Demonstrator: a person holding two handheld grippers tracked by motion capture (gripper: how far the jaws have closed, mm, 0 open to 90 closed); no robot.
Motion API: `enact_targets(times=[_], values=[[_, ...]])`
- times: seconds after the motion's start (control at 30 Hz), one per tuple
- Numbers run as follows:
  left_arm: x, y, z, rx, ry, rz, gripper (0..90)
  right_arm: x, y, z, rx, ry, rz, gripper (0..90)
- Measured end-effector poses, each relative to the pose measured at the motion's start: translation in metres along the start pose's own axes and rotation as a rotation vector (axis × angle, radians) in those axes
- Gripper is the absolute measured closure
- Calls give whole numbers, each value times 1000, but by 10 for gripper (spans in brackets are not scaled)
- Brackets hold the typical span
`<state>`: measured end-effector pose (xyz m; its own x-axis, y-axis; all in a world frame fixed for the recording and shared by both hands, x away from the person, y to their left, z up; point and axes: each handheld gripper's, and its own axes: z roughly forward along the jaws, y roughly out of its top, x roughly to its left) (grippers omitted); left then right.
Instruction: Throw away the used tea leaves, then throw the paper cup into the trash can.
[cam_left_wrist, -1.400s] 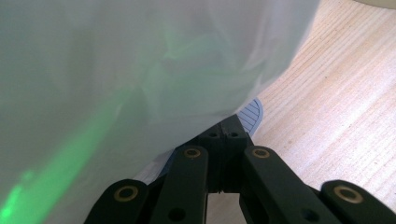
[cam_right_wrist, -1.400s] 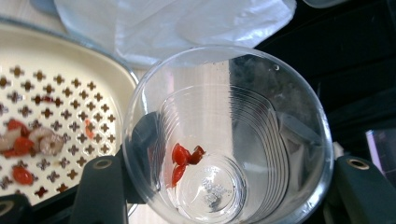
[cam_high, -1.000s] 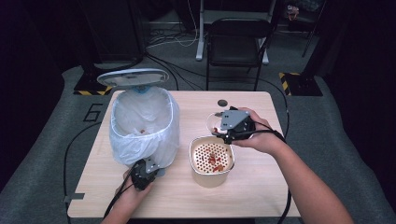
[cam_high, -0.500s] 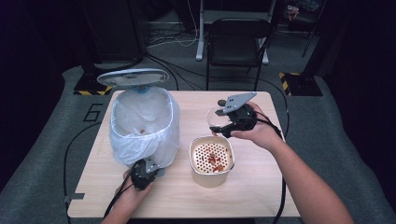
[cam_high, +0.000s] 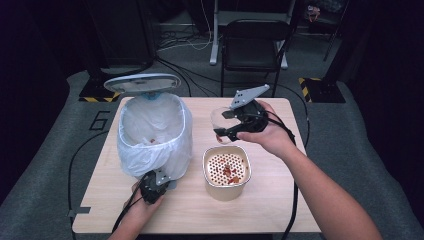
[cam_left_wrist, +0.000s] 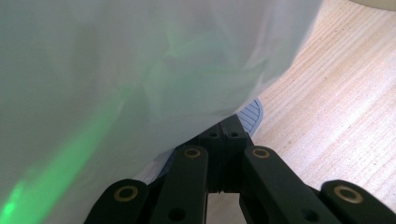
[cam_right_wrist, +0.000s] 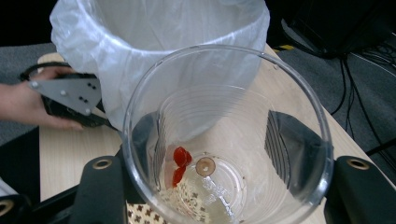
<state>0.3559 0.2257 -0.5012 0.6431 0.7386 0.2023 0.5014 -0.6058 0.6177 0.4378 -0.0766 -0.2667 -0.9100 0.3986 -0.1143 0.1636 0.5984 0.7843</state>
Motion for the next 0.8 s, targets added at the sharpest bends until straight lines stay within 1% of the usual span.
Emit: enact_targets(times=[0.1,0.13,0.2,0.27,0.3,0.33,0.37,0.4,0.43,0.47,0.5,0.57,0.63,0.67,0.8], values=[[1,0,0,-2,-5,0,900,3,7,3,3,13,2,378],[0,0,0,-8,-11,-11,900,4,9,4,3,15,-2,378],[1,0,0,1,-15,-5,900,5,14,5,0,23,6,378],[0,0,1,-10,-13,-13,900,5,19,5,-8,22,4,378],[1,0,0,-1,-10,8,900,5,21,5,-8,25,11,378],[-1,0,0,-5,-1,-21,900,5,23,6,-13,26,9,379],[-1,0,0,-3,-1,-19,900,5,26,6,-9,28,15,379],[0,0,0,1,-4,-3,900,6,27,5,-8,26,18,379],[0,0,0,-1,-6,-2,900,6,30,5,-8,21,20,379],[-1,0,0,-7,-9,-16,900,6,32,5,-7,21,17,379],[-1,0,0,-7,-2,-25,900,7,34,5,-5,21,20,379],[-1,0,0,-2,-4,-31,900,8,38,4,-14,27,22,379],[-1,0,0,5,-3,-20,900,9,42,4,-13,31,24,379],[1,1,-1,8,4,7,900,9,44,4,-16,38,33,379],[1,1,0,1,0,-2,900,12,52,8,-23,45,31,379]])
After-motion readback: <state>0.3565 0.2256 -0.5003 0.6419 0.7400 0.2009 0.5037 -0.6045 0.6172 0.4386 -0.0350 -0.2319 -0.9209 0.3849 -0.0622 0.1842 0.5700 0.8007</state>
